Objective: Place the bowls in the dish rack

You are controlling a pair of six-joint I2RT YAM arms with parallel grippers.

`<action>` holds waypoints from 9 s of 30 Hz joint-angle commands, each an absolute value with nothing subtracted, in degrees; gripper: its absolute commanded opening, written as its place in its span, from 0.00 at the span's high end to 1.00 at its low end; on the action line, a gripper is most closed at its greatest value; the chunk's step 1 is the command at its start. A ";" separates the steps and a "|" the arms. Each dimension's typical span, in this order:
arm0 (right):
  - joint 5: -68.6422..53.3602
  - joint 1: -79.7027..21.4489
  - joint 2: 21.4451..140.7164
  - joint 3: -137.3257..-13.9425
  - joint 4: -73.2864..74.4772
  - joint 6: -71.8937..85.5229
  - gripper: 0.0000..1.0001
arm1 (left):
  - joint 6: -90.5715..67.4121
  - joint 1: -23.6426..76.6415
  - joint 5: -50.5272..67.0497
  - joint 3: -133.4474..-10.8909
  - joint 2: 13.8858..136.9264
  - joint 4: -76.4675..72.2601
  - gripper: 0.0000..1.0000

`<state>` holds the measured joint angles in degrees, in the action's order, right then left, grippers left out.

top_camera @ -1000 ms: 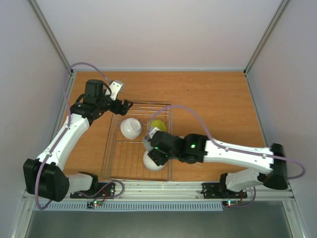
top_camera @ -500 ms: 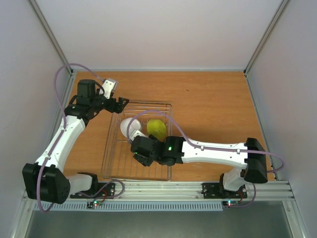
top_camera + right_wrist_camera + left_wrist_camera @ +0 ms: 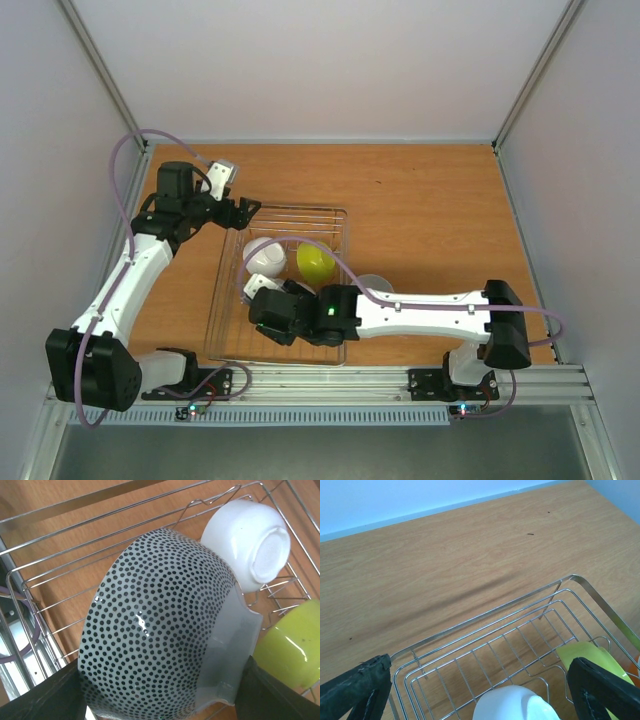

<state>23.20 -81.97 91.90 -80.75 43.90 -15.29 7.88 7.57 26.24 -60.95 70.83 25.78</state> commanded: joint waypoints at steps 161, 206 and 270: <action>35.45 -53.15 74.47 -65.56 48.73 10.02 0.99 | 17.54 21.29 43.92 -67.15 80.22 38.27 0.09; 18.48 -62.18 63.04 -56.62 26.34 -2.54 0.38 | 21.68 28.07 45.44 -67.09 82.49 38.93 0.99; -7.76 -58.62 53.44 -48.08 13.67 -6.24 0.99 | 27.04 23.21 61.64 -68.82 83.76 45.55 0.46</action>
